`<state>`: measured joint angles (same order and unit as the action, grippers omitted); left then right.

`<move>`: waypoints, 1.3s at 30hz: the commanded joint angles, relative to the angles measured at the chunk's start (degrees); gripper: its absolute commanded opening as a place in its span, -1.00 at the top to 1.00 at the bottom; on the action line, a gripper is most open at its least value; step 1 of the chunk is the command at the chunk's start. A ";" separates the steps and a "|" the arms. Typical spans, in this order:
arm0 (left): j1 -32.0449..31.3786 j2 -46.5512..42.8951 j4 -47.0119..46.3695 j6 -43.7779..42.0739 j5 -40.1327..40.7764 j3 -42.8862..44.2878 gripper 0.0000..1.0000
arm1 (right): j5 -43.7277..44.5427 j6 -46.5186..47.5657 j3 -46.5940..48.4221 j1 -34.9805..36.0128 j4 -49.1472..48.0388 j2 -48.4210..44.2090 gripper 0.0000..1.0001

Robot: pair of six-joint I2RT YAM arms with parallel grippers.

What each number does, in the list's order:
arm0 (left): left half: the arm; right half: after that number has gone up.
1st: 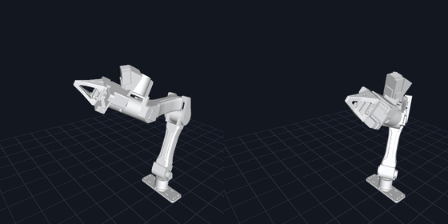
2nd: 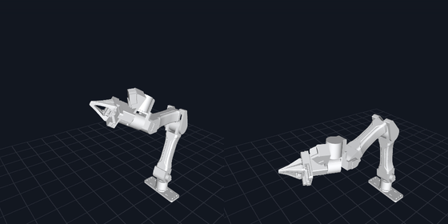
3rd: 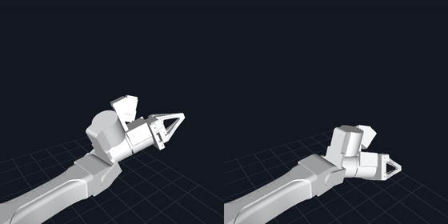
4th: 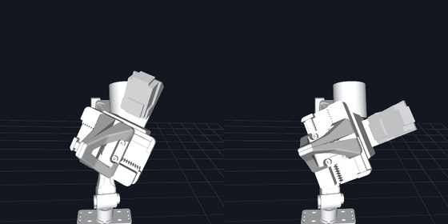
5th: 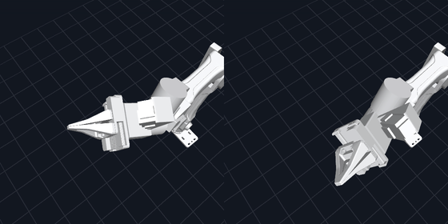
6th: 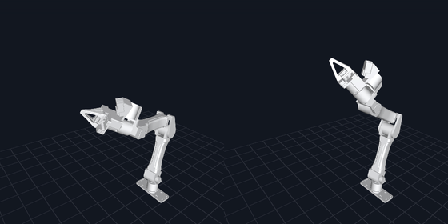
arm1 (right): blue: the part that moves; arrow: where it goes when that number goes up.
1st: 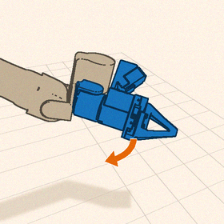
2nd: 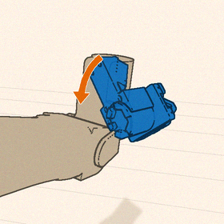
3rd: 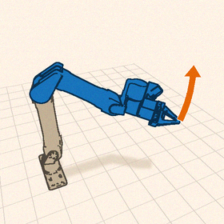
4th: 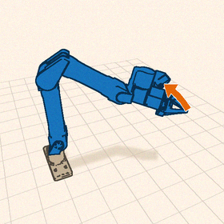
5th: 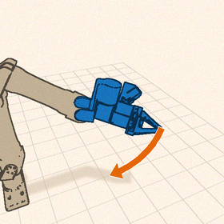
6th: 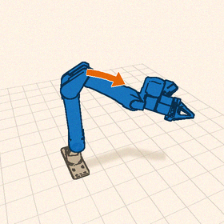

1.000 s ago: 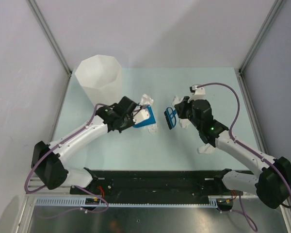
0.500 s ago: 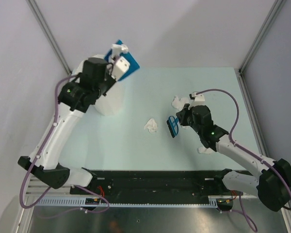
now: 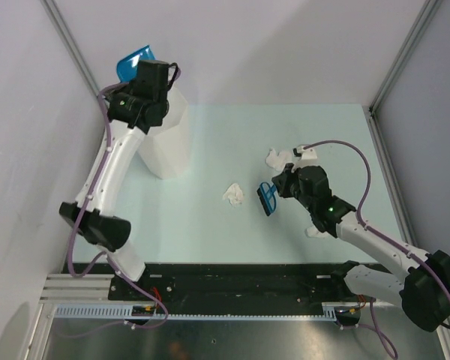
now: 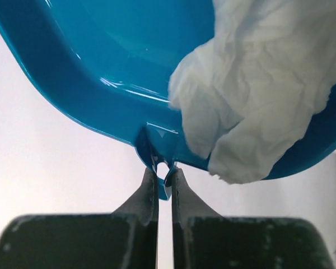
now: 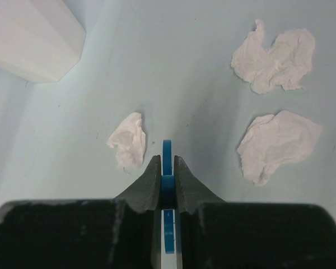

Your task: Sweep away the paper scraps from the table

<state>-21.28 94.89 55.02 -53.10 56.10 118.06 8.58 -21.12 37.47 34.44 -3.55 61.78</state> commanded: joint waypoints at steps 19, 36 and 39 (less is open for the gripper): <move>3.52 6.27 -0.88 -25.12 23.01 -0.82 1.00 | 4.07 1.87 -0.30 5.38 -2.51 -2.45 1.00; -7.36 -14.10 -0.71 -8.80 -1.95 -8.69 1.00 | 11.99 20.69 5.85 6.52 -15.35 13.35 1.00; -10.71 -22.89 0.34 -2.57 -4.50 -22.14 1.00 | 11.37 17.80 8.40 6.44 -14.29 17.32 1.00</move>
<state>-28.97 80.40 53.74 -66.39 57.89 108.29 18.81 -4.86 40.84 40.77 -14.87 75.99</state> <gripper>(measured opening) 0.051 0.097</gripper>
